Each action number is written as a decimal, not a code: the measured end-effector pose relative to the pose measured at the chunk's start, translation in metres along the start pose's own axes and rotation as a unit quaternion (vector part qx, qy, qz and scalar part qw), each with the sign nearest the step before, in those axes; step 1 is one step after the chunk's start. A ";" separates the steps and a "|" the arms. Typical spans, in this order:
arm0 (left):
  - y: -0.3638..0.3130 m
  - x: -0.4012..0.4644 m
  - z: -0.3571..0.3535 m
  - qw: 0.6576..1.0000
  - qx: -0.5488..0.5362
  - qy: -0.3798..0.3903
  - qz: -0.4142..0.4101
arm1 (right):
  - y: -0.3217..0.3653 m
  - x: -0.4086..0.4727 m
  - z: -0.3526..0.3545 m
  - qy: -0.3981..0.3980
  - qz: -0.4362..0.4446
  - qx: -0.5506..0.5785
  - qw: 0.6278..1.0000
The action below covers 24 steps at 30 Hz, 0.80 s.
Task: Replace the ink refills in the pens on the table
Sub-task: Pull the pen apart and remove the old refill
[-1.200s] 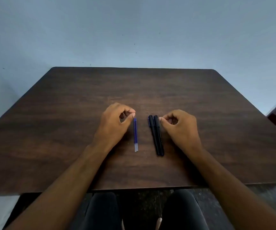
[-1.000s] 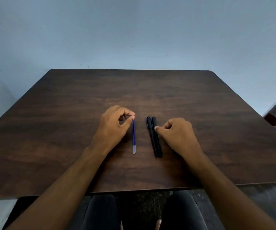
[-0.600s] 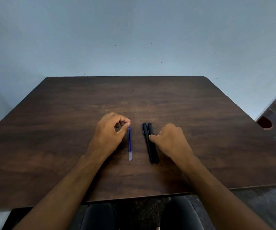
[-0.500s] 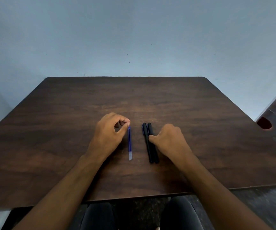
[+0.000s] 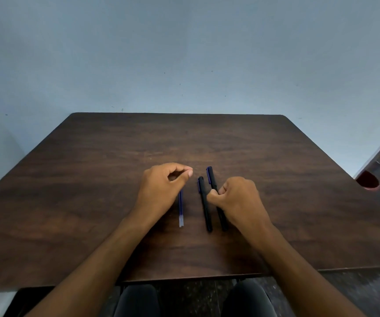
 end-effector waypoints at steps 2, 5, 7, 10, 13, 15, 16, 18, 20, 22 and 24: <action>-0.008 0.002 -0.004 0.992 -0.097 0.050 0.057 | 0.011 -0.009 0.003 0.012 0.027 -0.006 1.000; -0.018 0.005 -0.008 0.966 -0.214 0.079 0.119 | 0.026 -0.015 0.005 0.045 0.034 -0.049 0.997; -0.019 0.006 -0.008 0.946 -0.273 0.067 0.159 | 0.033 -0.013 0.006 0.062 0.021 -0.077 0.995; -0.016 0.007 -0.007 0.930 -0.309 0.066 0.190 | 0.035 -0.013 0.006 0.075 0.017 -0.082 0.994; -0.014 0.007 -0.004 0.923 -0.324 0.060 0.201 | 0.026 -0.013 0.005 0.017 0.085 -0.001 0.996; -0.013 0.008 -0.002 0.917 -0.340 0.056 0.199 | 0.020 -0.011 0.003 0.008 0.096 0.106 0.990; -0.013 0.008 -0.001 0.916 -0.345 0.054 0.197 | 0.017 -0.009 0.001 0.029 0.079 0.178 0.980; -0.014 0.008 0.000 0.916 -0.348 0.050 0.195 | 0.013 -0.004 -0.004 0.064 0.071 0.280 0.955; -0.013 0.007 0.001 0.915 -0.348 0.046 0.198 | 0.010 -0.002 -0.007 0.068 0.093 0.301 0.947; -0.012 0.006 0.002 0.914 -0.347 0.048 0.202 | 0.009 -0.001 -0.009 0.066 0.106 0.293 0.948; -0.012 0.006 0.003 0.915 -0.344 0.050 0.204 | 0.008 -0.001 -0.010 0.074 0.103 0.296 0.947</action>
Point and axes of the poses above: each hand's wrist, its own x-axis towards the middle knuckle, its own z-axis out of the back of the hand, y = z × x, the point moved 2 cm from there along x, towards the middle knuckle, and after that the axes turned 14 degrees about x, right-handed, at the moved point
